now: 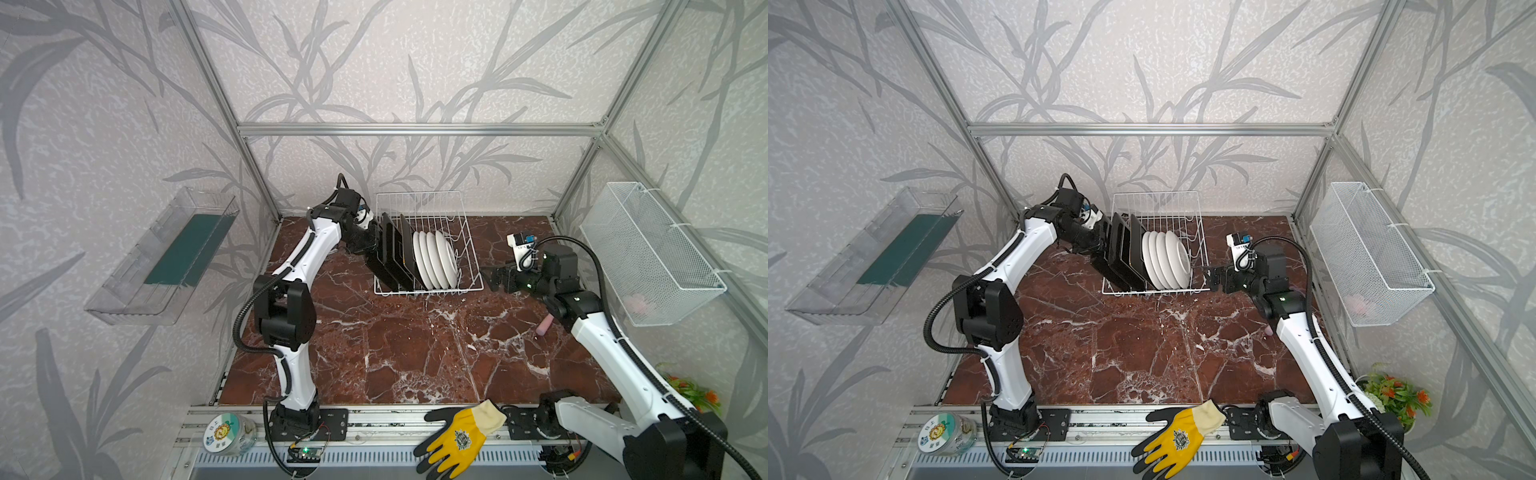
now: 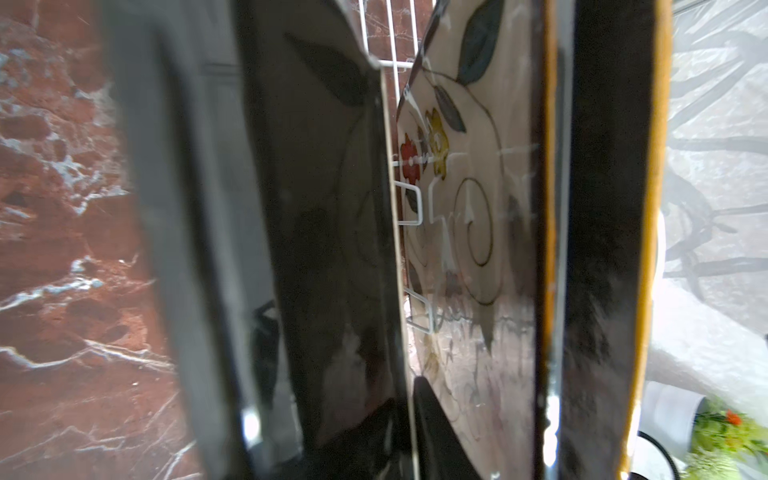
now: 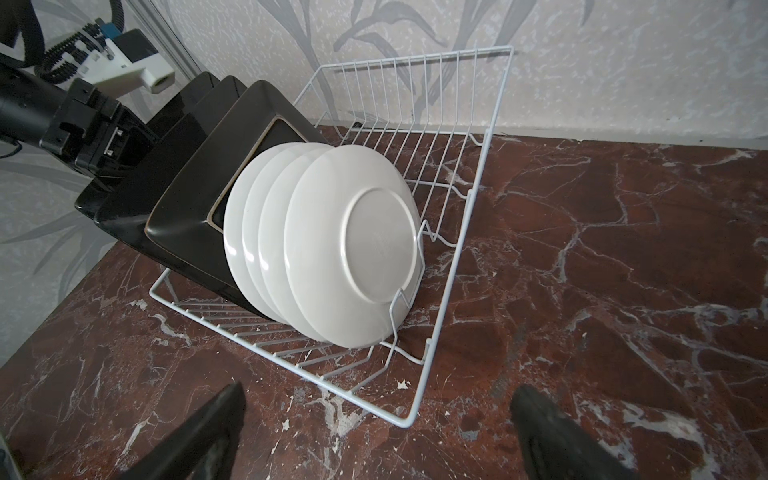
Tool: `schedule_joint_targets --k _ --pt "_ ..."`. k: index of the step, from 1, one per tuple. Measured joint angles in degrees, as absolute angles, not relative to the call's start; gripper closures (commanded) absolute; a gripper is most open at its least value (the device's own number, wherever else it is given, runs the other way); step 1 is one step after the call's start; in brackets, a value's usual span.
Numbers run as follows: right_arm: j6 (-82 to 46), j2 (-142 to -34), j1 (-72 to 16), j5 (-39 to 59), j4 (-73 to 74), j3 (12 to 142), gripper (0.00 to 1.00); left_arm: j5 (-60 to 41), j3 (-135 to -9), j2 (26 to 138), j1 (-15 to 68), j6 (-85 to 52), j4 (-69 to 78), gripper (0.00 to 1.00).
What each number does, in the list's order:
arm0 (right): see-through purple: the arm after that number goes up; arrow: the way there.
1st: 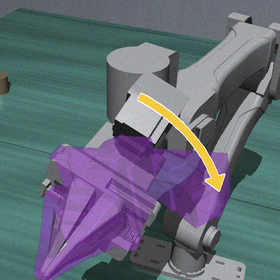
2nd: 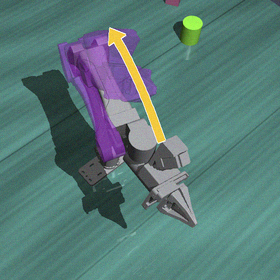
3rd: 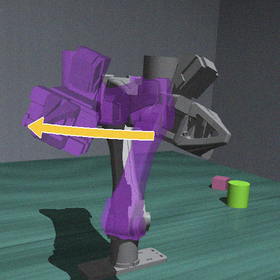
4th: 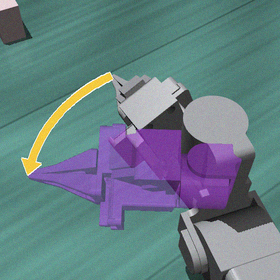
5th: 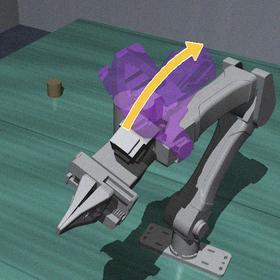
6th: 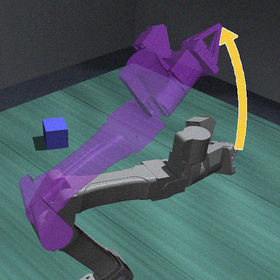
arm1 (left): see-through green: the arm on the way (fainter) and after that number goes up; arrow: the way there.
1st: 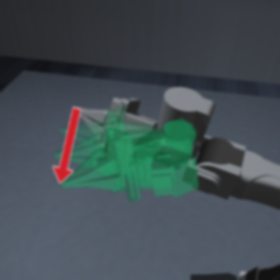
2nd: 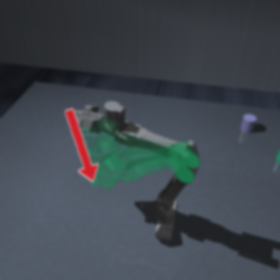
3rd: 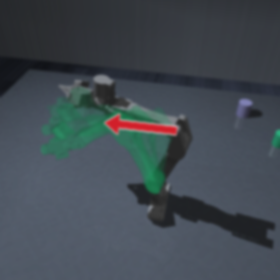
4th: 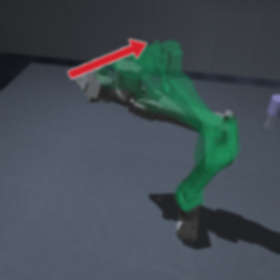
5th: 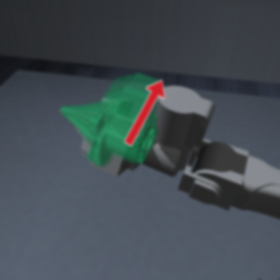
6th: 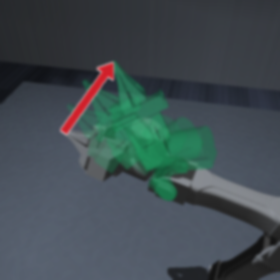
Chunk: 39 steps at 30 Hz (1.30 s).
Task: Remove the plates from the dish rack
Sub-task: 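Close the left gripper on the edge of the outermost black square plate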
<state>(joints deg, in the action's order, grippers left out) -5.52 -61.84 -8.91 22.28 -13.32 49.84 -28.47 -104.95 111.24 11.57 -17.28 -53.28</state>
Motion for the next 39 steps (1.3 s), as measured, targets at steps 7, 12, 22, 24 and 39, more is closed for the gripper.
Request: schedule_joint_targets --k 7,12,22,24,39 --pt "-6.0 -61.8 -8.9 21.9 -13.1 49.6 0.01 -30.6 -103.8 110.7 11.6 -20.5 -51.9 0.80" --pt "-6.0 -61.8 -8.9 21.9 -13.1 49.6 0.01 -31.5 -103.8 110.7 11.5 -21.7 -51.8 0.84" --pt "-6.0 -61.8 -8.9 21.9 -13.1 49.6 0.01 -32.0 -102.1 109.7 11.4 -22.6 -50.6 0.97" --pt "-6.0 -61.8 -8.9 21.9 -13.1 49.6 0.01 -32.1 -101.4 109.2 11.4 -22.7 -50.5 1.00" --pt "-6.5 -60.7 -8.9 21.9 -13.0 49.5 0.01 -32.0 -100.5 108.3 11.4 -23.1 -50.3 1.00"
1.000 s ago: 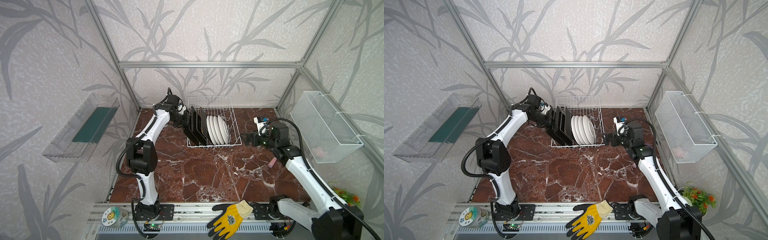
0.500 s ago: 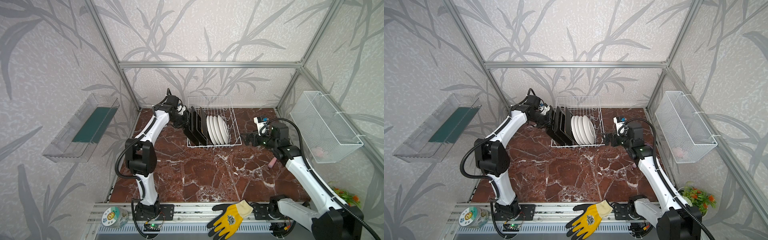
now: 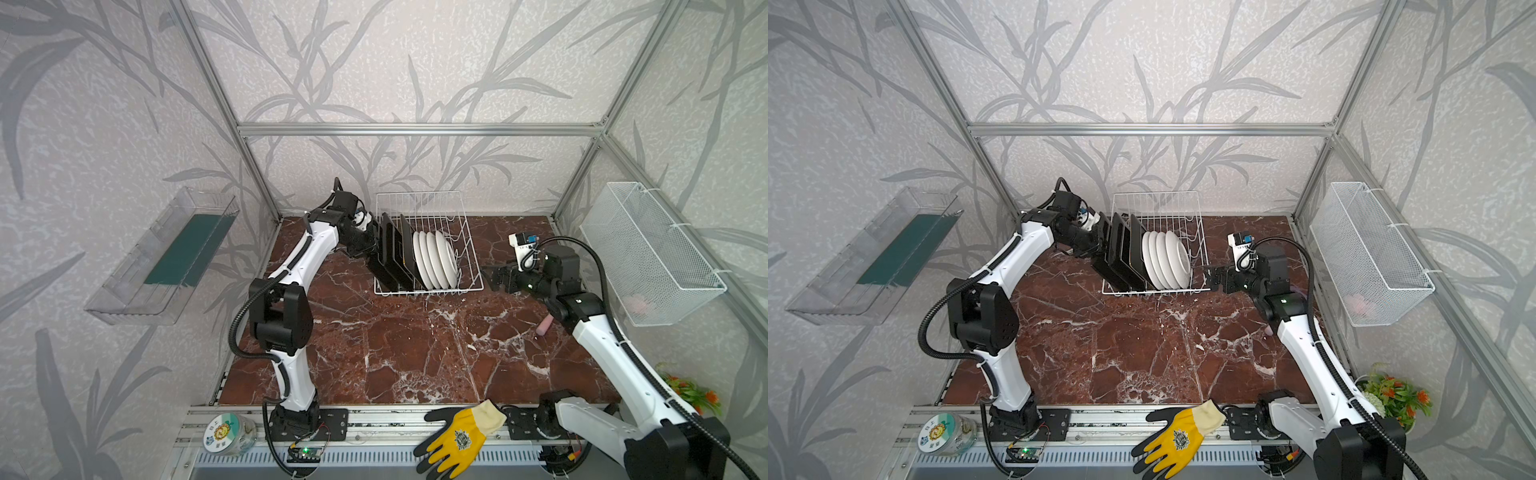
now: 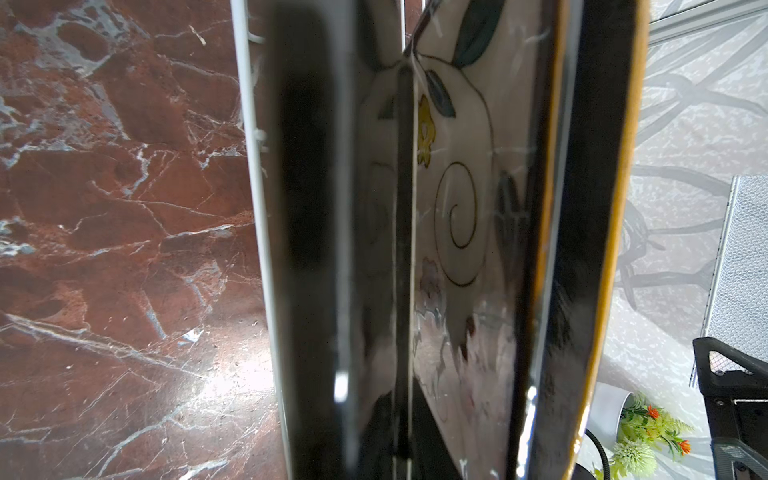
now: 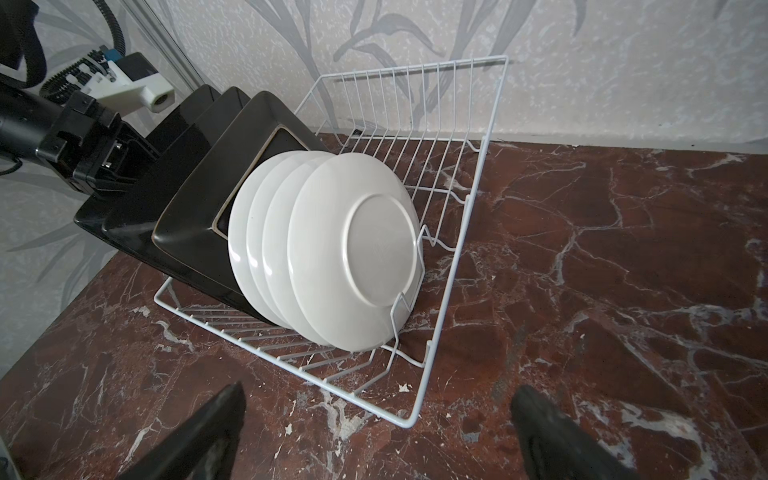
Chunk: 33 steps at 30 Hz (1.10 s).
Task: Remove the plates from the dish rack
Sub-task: 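Close the left gripper on the edge of the outermost black square plate, then lift the black plate up out of the rack with the left gripper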
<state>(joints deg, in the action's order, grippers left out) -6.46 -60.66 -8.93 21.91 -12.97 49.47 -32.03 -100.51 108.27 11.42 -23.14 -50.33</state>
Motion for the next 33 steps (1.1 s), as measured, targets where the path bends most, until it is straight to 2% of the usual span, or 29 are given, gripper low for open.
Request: schedule_joint_targets --k 33 --pt "-8.3 -60.4 -9.4 22.0 -10.6 48.2 0.01 -28.8 -99.4 103.4 12.1 -25.4 -51.0 1.00"
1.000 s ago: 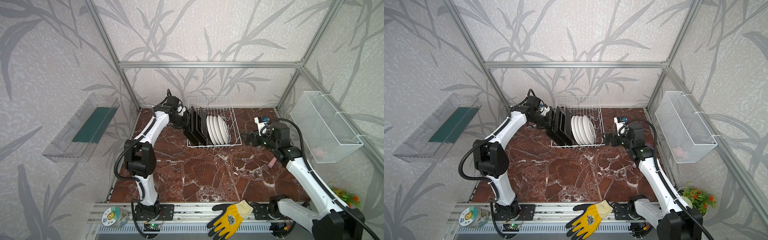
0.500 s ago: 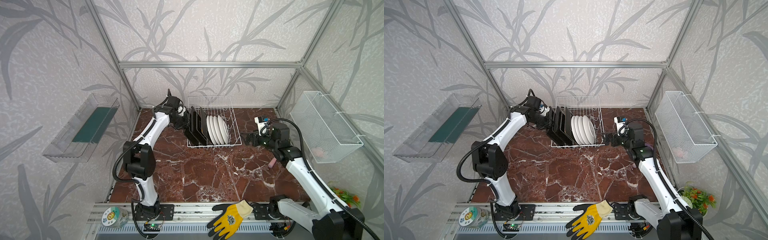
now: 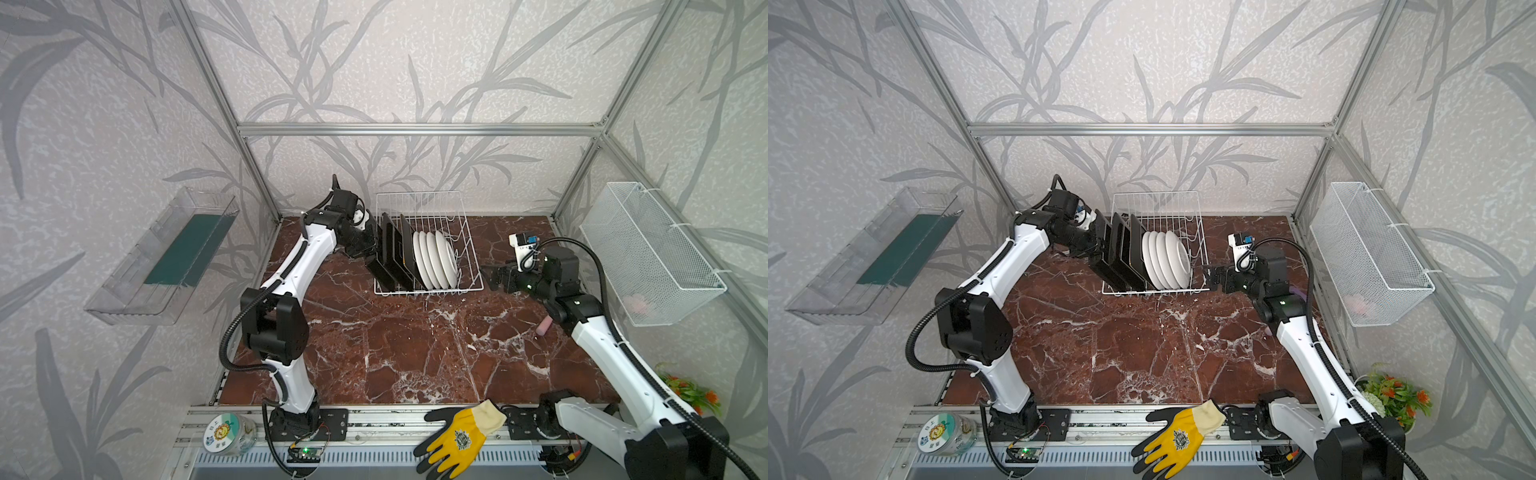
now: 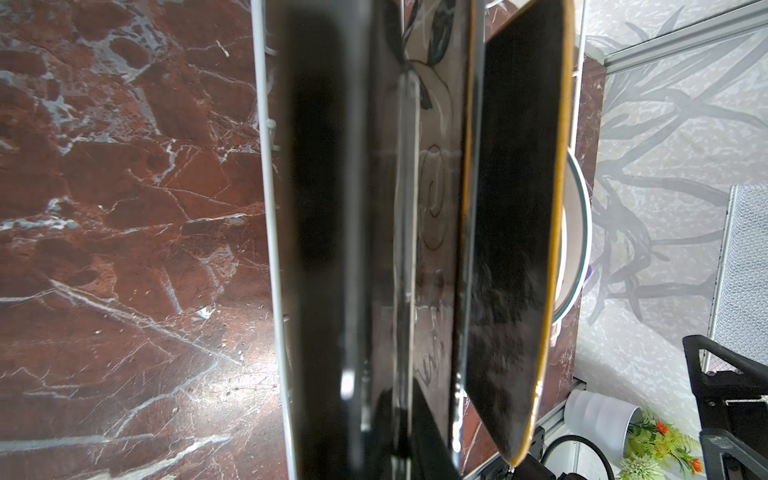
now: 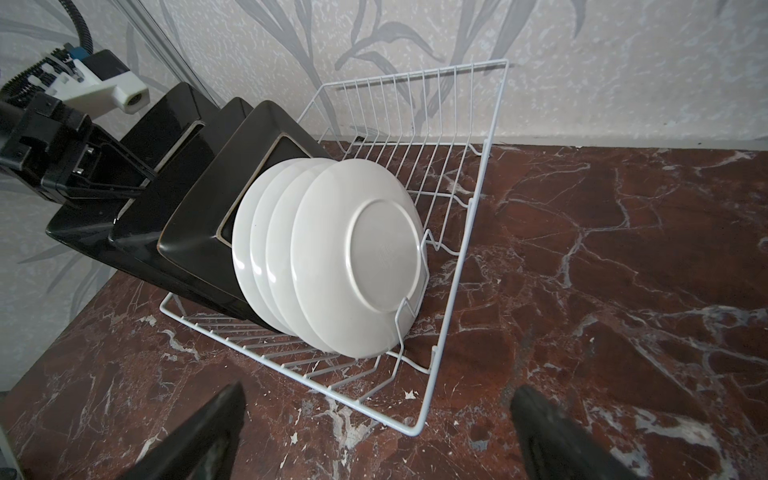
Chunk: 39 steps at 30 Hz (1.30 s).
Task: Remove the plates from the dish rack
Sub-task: 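Lift the black plate up out of the rack with the left gripper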
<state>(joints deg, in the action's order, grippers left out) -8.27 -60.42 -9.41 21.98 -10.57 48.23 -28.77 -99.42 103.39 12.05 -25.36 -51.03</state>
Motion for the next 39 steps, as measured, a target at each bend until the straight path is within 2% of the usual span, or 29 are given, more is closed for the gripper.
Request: schedule_joint_targets --k 21,27,39 --pt "-8.5 -60.4 -9.7 22.2 -10.5 48.2 0.01 -27.1 -100.3 97.5 11.9 -25.6 -51.9 1.00" --pt "-8.4 -60.4 -9.8 22.1 -10.6 48.2 0.01 -22.5 -100.3 95.2 11.0 -24.9 -53.3 1.00" --pt "-9.5 -60.4 -9.8 23.7 -10.1 48.2 0.01 -20.4 -101.0 92.3 10.8 -23.8 -53.5 1.00"
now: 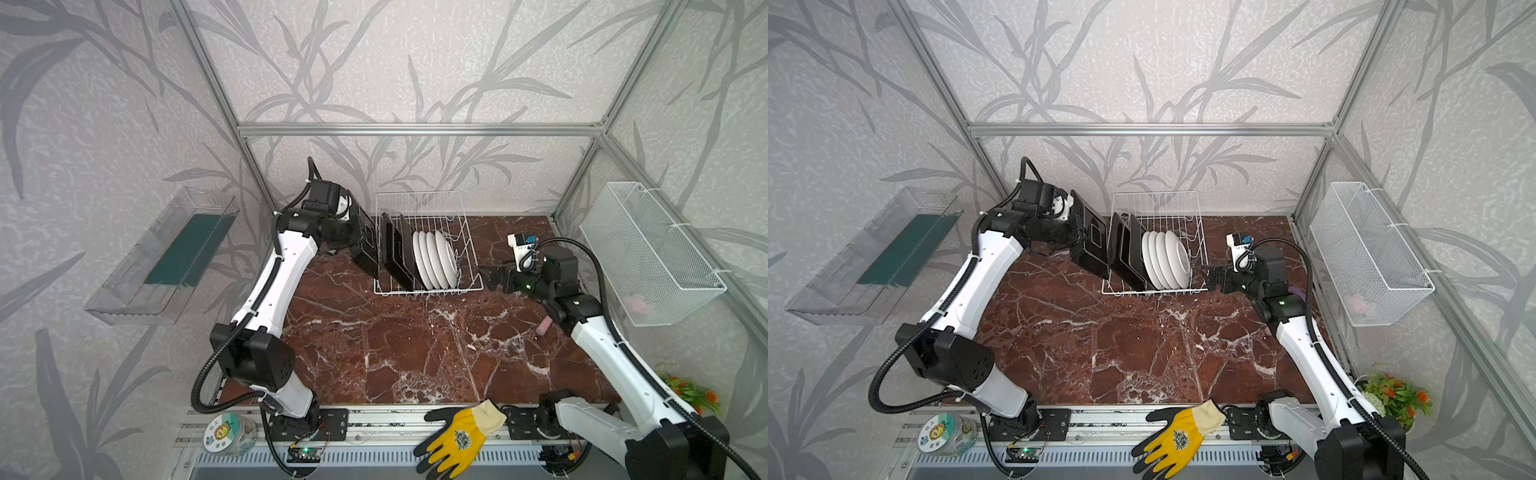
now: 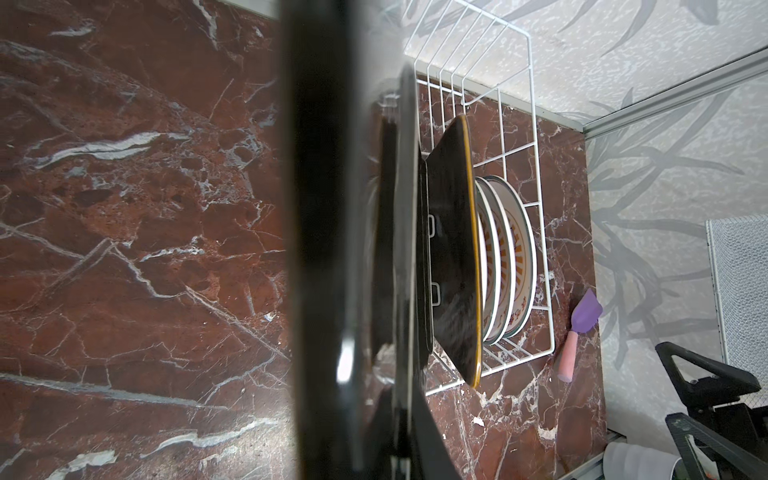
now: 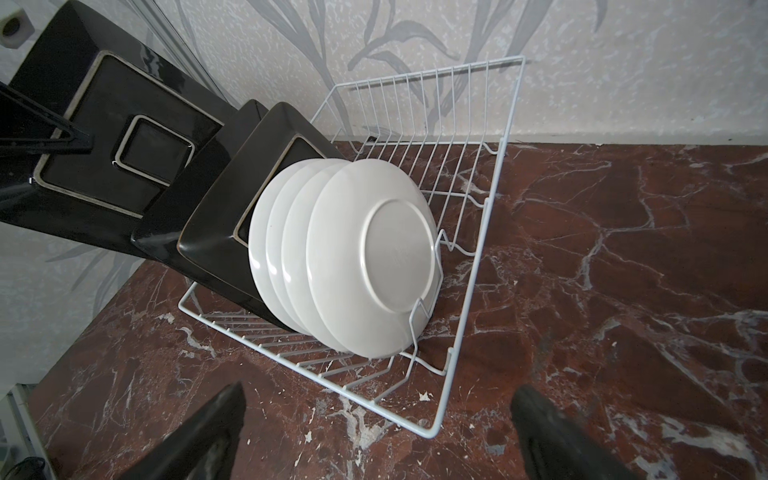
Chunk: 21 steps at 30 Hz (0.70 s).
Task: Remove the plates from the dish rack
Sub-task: 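Lift the black plate up out of the rack with the left gripper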
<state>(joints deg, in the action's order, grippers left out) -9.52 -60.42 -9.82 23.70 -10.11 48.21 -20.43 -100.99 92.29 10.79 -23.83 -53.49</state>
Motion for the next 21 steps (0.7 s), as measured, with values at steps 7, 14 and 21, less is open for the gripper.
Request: schedule_joint_targets --k 7,14,21 --pt "-10.1 -60.3 -9.8 25.0 -10.2 48.4 0.01 -18.8 -100.6 88.7 10.9 -20.4 -51.6 1.00" --pt "-11.4 -60.3 -9.8 27.1 -10.7 51.2 0.01 -16.6 -100.5 84.0 11.1 -14.8 -50.1 1.00" --pt "-12.3 -61.9 -9.9 29.3 -15.7 59.6 0.01 -15.3 -97.3 81.4 13.0 -7.2 -48.8 1.00"
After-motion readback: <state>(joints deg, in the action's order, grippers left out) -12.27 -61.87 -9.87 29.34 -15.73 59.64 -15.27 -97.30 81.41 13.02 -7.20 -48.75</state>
